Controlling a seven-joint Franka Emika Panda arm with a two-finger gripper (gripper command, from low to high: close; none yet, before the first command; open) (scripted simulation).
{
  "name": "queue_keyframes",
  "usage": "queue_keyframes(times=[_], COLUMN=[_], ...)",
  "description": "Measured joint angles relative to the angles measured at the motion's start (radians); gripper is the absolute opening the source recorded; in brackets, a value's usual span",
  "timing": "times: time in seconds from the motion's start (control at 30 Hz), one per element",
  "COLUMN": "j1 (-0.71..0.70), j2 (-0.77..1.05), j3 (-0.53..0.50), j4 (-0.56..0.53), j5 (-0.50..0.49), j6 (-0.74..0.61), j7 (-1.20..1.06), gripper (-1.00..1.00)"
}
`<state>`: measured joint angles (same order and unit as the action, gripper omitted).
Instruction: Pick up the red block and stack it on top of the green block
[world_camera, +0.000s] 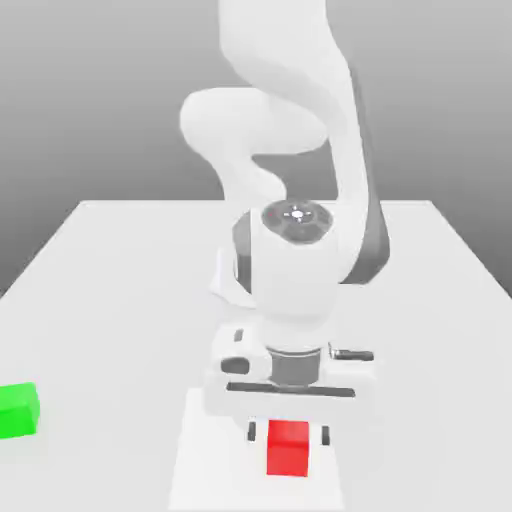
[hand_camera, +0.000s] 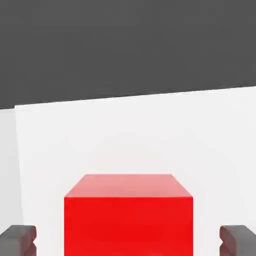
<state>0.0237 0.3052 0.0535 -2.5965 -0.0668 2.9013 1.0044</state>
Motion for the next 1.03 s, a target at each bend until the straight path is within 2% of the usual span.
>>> queue_keyframes(times=[0.17,0.33,0.77,0.83,0.9,0.93,1.03], j1=[0.001,-0.009,-0.373,-0.432,-0.467,-0.483,-0.483], j2=[0.004,-0.153,-0.175,-0.115,-0.044,-0.013,-0.013], j3=[-0.001,0.017,-0.311,-0.341,-0.326,-0.311,-0.311], j4=[0.0,-0.023,0.106,0.139,0.152,0.156,0.156], j5=[-0.003,0.036,0.134,0.182,0.231,0.248,0.248], j6=[0.004,-0.129,-0.287,-0.264,-0.209,-0.183,-0.183], j7=[0.003,-0.026,-0.026,-0.048,-0.08,-0.091,-0.091], gripper=[-1.0,-1.0,-1.0,-1.0,-1.0,1.0,1.0])
